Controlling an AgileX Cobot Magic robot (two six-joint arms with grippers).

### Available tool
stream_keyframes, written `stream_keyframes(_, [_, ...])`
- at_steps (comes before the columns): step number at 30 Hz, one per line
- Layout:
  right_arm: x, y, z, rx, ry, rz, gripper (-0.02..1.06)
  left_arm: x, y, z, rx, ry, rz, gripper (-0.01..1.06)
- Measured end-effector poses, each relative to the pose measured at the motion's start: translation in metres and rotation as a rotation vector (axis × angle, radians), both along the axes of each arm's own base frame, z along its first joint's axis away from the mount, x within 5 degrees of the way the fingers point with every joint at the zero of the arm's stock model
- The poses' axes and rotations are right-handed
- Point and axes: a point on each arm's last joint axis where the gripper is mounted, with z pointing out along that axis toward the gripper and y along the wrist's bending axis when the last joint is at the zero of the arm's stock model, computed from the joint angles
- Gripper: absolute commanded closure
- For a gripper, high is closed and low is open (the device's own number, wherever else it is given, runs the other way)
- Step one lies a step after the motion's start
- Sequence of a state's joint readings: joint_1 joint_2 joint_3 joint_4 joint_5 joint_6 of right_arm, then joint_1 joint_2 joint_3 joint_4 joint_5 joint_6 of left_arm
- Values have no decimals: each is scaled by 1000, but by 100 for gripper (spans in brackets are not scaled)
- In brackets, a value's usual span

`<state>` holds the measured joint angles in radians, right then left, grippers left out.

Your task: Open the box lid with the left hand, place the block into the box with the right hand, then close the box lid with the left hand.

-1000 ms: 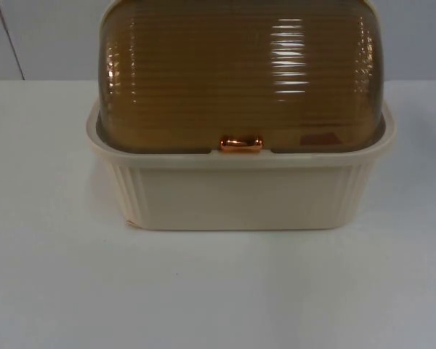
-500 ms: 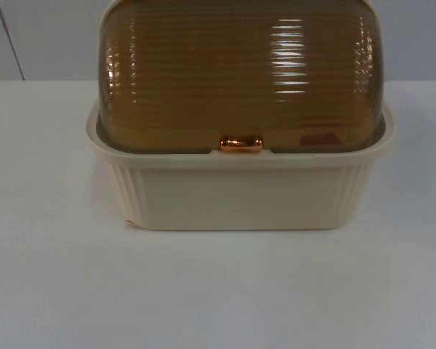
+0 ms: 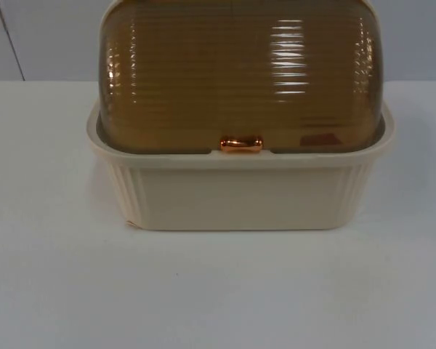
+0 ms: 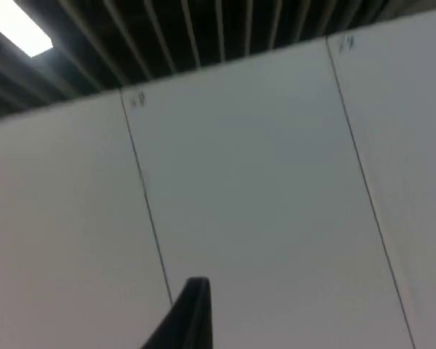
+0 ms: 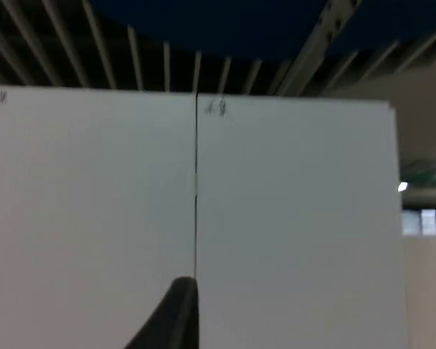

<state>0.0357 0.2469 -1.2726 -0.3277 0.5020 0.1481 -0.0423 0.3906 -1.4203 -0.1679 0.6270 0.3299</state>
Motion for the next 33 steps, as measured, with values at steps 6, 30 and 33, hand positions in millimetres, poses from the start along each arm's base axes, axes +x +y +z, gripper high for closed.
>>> stream_keyframes(6, [-55,-2,-23,-27,-85,-27,-1,-57,-3,-17,32,-114,-45,0])
stream_keyframes(30, [-42,11,-90,-39,402,139,-1,-34,-6,-121,-44,224,-97,0])
stream_keyframes(33, [-27,7,-98,37,457,113,-1,-24,2,-131,-126,312,-21,0])
